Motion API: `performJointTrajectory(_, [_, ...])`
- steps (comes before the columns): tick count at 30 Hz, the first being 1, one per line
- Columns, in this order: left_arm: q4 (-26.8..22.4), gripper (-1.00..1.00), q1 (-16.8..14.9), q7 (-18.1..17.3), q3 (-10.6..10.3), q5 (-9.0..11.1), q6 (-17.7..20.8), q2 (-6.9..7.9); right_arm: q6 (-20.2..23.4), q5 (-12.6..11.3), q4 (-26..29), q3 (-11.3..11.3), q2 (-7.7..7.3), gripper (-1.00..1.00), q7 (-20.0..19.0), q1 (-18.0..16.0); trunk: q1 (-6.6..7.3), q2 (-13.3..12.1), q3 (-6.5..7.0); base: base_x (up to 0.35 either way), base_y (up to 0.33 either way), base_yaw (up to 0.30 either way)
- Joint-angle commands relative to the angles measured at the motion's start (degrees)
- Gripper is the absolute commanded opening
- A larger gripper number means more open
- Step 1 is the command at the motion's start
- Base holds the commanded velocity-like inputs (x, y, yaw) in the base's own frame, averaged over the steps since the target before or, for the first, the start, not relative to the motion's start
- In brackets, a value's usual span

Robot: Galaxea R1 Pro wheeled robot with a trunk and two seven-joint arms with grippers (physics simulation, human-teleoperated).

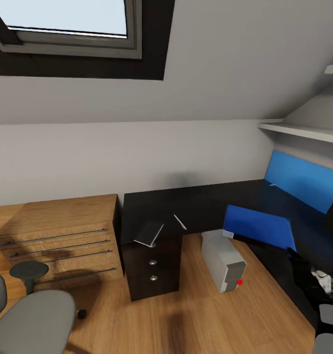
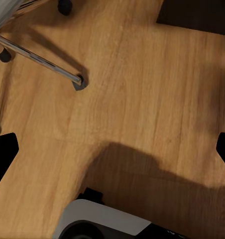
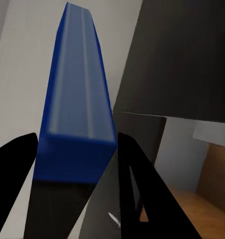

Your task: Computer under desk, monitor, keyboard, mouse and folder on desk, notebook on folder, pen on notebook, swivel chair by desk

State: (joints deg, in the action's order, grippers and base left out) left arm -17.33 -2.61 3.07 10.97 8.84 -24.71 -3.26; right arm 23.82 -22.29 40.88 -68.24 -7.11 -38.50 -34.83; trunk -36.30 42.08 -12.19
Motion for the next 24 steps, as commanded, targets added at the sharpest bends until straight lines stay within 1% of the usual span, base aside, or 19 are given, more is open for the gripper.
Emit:
performJointTrajectory(1, [0.01, 1.00, -0.03, 0.16, -0.24, 0.47, -0.17, 0.00, -0.96, -0.30, -0.01, -0.18, 0.12, -1.00, -0.06, -0.09, -0.01, 0.07, -0.08, 0.000, 0.000, 0.000])
performJointTrajectory(4, [0.01, 1.00, -0.03, 0.17, -0.24, 0.47, -0.17, 0.00, -4.73, -0.19, -0.01, -0.15, 0.65, -1.00, 0.22, -0.07, -0.01, 0.07, -0.08, 0.000, 0.000, 0.000])
performJointTrajectory(10, [0.01, 1.00, -0.03, 0.12, -0.24, 0.47, -0.16, 0.00, -11.83, -0.13, -0.01, -0.14, 3.44, -1.00, 1.24, -0.07, -0.01, 0.07, -0.08, 0.000, 0.000, 0.000])
performJointTrajectory(15, [0.01, 1.00, -0.03, 0.10, -0.24, 0.47, -0.16, 0.00, -15.74, -0.29, -0.11, -0.16, 4.95, -1.00, 2.12, -0.06, -0.01, 0.07, -0.08, 0.000, 0.000, 0.000])
performJointTrajectory(16, [0.01, 1.00, -0.03, 0.10, -0.24, 0.47, -0.16, 0.00, -16.67, -0.33, -0.12, -0.18, 5.46, -1.00, 2.50, -0.06, -0.01, 0.07, -0.08, 0.000, 0.000, 0.000])
performJointTrajectory(18, [0.01, 1.00, -0.03, 0.09, -0.24, 0.47, -0.15, 0.00, -19.39, -0.36, -0.12, -0.21, 6.23, -1.00, 2.99, -0.06, -0.01, 0.07, -0.08, 0.000, 0.000, 0.000])
performJointTrajectory(20, [0.01, 1.00, -0.03, 0.09, -0.24, 0.47, -0.13, 0.00, -21.73, -0.37, -0.16, -0.27, 6.69, -1.00, 3.25, -0.07, -0.01, 0.07, -0.08, 0.000, 0.000, 0.000])
performJointTrajectory(24, [0.01, 1.00, -0.03, 0.09, -0.24, 0.47, -0.16, 0.00, -23.16, -0.43, -0.20, -0.36, 6.96, -1.00, 3.96, -0.08, -0.01, 0.07, -0.08, 0.000, 0.000, 0.000])
